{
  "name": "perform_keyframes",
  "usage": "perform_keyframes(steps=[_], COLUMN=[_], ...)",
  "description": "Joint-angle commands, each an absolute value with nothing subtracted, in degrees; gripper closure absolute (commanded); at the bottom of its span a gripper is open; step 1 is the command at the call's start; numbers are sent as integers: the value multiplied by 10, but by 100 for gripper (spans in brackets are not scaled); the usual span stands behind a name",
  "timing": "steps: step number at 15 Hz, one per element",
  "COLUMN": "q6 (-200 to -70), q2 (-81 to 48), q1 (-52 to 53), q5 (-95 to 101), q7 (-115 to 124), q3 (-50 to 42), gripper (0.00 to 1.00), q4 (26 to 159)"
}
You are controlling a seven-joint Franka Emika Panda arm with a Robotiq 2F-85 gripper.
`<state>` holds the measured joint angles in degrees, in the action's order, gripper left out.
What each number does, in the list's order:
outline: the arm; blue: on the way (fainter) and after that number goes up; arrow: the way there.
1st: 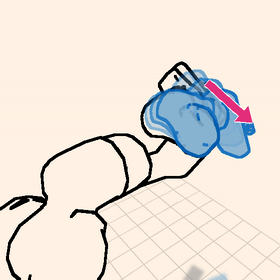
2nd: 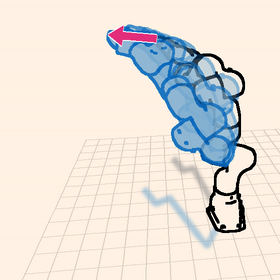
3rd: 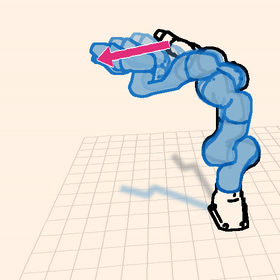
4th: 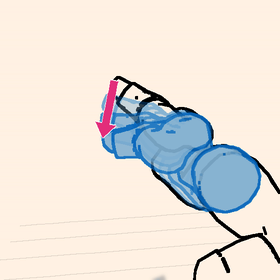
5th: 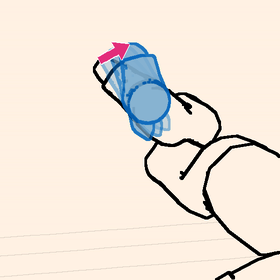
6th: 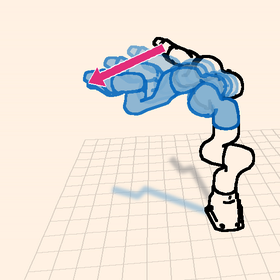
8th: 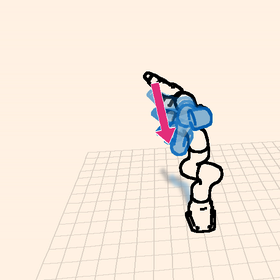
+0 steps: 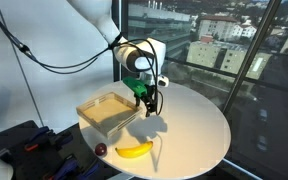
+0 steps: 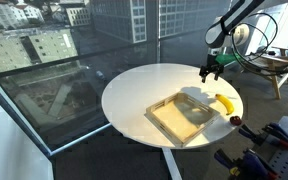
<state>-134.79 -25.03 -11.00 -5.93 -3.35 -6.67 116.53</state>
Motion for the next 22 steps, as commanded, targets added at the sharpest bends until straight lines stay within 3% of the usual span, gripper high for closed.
perform_keyframes(steps=[1, 22], q6=[-1326, -1322], q2=[-217, -131], q1=[-93, -41], q5=[-37, 11], q7=[-4, 25], q3=[-75, -62], gripper=[0, 0], q4=[1178, 1217])
